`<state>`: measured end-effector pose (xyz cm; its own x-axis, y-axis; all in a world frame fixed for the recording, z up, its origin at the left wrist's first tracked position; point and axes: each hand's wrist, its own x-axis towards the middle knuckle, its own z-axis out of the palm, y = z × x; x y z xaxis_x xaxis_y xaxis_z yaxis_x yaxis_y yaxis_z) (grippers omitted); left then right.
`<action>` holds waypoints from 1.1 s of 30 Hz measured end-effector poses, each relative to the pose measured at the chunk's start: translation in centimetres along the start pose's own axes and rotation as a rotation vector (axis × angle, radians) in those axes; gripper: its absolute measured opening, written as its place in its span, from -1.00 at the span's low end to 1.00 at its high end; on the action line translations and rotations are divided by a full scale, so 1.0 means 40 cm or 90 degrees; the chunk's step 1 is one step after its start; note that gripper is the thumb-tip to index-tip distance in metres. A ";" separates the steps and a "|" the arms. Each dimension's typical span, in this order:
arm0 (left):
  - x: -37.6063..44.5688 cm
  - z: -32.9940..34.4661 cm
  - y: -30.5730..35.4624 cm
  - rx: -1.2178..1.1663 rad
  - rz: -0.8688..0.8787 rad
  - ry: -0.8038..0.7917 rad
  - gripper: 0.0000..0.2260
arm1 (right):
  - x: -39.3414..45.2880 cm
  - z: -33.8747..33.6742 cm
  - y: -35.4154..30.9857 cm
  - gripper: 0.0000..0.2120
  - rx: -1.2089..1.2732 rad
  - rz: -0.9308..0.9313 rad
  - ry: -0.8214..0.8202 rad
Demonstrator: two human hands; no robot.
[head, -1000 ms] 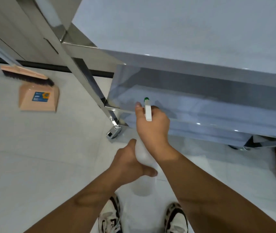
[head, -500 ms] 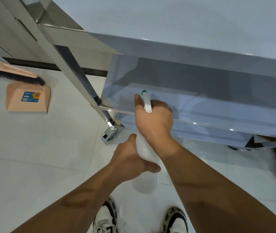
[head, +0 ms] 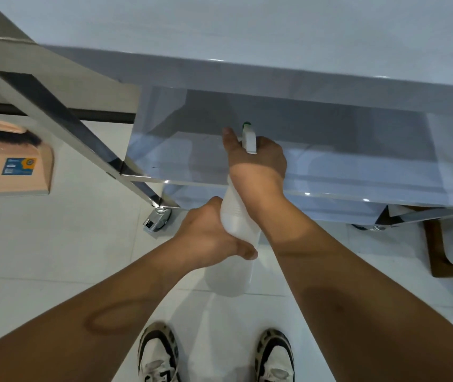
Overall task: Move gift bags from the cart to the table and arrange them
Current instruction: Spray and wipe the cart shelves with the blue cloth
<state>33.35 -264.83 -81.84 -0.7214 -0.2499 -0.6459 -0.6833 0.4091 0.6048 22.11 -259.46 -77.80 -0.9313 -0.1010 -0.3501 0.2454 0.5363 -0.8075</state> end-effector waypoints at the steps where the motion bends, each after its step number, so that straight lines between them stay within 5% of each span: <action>1: -0.001 0.014 0.013 0.003 0.002 -0.006 -0.18 | 0.002 -0.013 0.006 -0.54 -0.007 -0.004 -0.002; 33: 0.030 0.389 0.386 0.147 0.102 -0.137 -0.26 | 0.082 -0.521 0.249 -0.59 0.086 0.038 0.201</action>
<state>23.68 -245.15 -80.53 -0.7599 0.0137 -0.6499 -0.5022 0.6224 0.6004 15.89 -237.00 -77.10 -0.9465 0.2024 -0.2512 0.3153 0.4158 -0.8531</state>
